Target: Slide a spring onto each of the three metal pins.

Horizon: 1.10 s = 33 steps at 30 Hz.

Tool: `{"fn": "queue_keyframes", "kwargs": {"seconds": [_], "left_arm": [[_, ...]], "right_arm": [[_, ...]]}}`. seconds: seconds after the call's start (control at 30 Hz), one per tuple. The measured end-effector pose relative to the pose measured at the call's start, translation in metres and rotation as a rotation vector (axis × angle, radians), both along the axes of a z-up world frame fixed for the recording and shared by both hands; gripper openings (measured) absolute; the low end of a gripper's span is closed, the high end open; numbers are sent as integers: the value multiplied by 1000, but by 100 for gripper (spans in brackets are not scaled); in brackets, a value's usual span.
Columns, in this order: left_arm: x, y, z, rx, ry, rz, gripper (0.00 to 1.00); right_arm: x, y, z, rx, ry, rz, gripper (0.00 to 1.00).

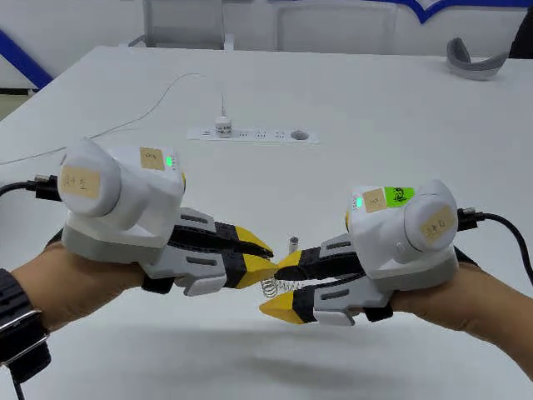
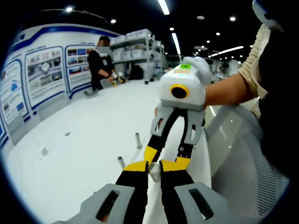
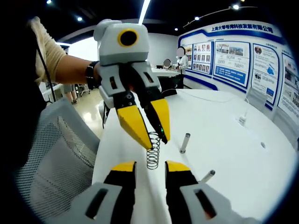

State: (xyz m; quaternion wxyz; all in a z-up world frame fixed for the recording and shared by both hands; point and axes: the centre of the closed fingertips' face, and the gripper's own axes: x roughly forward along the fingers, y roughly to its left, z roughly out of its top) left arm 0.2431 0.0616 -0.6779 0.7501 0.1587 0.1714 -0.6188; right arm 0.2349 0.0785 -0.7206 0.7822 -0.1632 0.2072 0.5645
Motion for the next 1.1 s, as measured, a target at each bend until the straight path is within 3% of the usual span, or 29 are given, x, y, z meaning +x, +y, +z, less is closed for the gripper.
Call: {"fn": "queue_keyframes", "kwargs": {"seconds": [0.37, 0.8, 1.1], "left_arm": [[17, 21, -3, 45, -12, 37, 8], [55, 48, 3, 64, -53, 123, 8], [74, 56, 1, 89, -67, 153, 8]], "right_arm": [[0, -17, -1, -13, -1, -30, 35], [-6, -41, 4, -11, -2, -74, 41], [-6, -57, 8, -4, -12, -113, 43]]}}
